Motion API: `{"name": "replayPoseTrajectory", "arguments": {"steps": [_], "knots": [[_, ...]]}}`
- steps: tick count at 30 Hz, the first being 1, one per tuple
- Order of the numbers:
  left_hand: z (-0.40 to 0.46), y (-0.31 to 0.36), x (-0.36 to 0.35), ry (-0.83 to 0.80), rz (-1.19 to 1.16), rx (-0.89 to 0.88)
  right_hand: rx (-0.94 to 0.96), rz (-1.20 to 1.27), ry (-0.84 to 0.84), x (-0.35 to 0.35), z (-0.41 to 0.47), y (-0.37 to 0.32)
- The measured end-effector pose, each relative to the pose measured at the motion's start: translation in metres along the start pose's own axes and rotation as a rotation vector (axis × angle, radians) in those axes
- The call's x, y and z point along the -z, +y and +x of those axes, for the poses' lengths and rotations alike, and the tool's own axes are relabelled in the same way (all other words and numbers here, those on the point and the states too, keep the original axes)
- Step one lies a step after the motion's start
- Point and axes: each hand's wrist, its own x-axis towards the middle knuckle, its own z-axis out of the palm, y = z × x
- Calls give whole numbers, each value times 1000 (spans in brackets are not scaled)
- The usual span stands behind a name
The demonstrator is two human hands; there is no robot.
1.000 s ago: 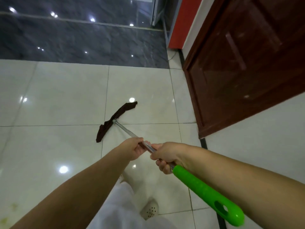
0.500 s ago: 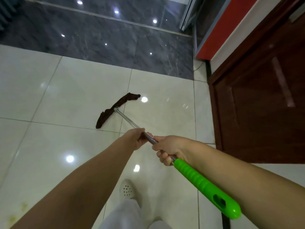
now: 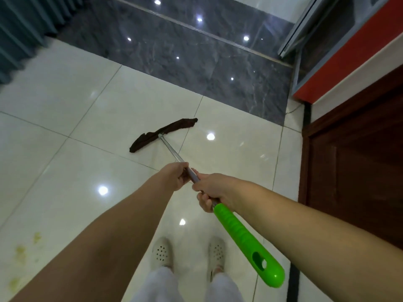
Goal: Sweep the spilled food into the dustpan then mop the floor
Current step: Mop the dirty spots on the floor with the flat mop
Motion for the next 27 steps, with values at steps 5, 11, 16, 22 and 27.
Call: {"name": "replayPoseTrajectory", "arguments": {"steps": [5,11,16,22,27], "knots": [[-24,-33,-16,21,-93,-12,-20,-191,-58,37,-26,7],[-72,-75,-48,42,-241,-59,-17,-380,-232,94,-69,20],[-105,-104,-58,102,-348,-99,-2,-529,-301,117,-98,30],[-133,-134,-33,206,-497,-135,28,-757,-335,101,-106,39],[-153,-149,8,287,-649,-175,42,-897,-407,57,-113,44]]}}
